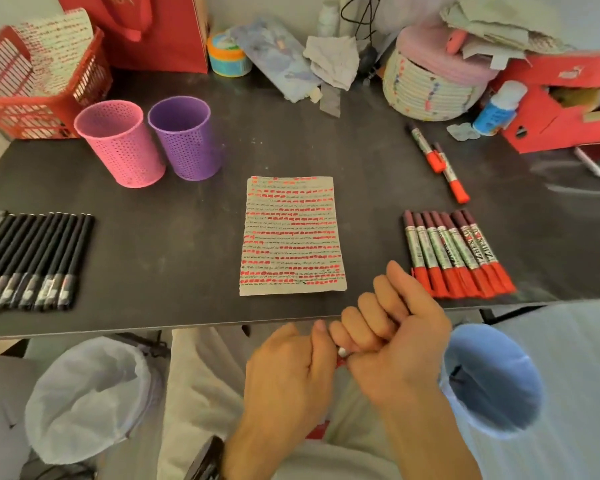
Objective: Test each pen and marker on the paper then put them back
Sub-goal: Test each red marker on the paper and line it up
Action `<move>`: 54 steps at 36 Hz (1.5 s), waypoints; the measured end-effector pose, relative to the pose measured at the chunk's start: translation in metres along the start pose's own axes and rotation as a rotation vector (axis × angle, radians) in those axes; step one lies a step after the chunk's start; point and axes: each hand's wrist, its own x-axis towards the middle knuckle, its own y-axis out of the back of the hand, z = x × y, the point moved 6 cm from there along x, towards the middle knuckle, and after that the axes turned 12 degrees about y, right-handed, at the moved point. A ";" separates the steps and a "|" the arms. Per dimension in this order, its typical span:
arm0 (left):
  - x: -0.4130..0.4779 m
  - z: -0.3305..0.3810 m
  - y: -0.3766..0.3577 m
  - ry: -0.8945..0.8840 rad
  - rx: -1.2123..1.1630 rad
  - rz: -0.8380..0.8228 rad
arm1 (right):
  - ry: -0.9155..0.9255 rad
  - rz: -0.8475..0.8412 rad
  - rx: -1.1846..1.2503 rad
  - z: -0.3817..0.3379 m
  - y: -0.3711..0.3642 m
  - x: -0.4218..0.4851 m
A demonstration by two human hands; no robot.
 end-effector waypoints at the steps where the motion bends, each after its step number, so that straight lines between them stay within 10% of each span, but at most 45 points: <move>1: 0.000 -0.003 -0.002 0.059 -0.046 -0.081 | 0.018 -0.072 0.001 -0.009 -0.003 0.002; 7: 0.012 -0.043 0.033 0.238 -0.158 -0.029 | 0.342 -0.060 -0.028 -0.117 0.018 0.036; 19: 0.010 0.007 -0.009 -0.597 0.182 0.268 | 0.222 0.007 -0.455 -0.061 0.024 0.055; 54: 0.027 -0.023 -0.049 -0.671 0.329 0.485 | 0.648 -0.024 -1.181 -0.034 0.035 0.070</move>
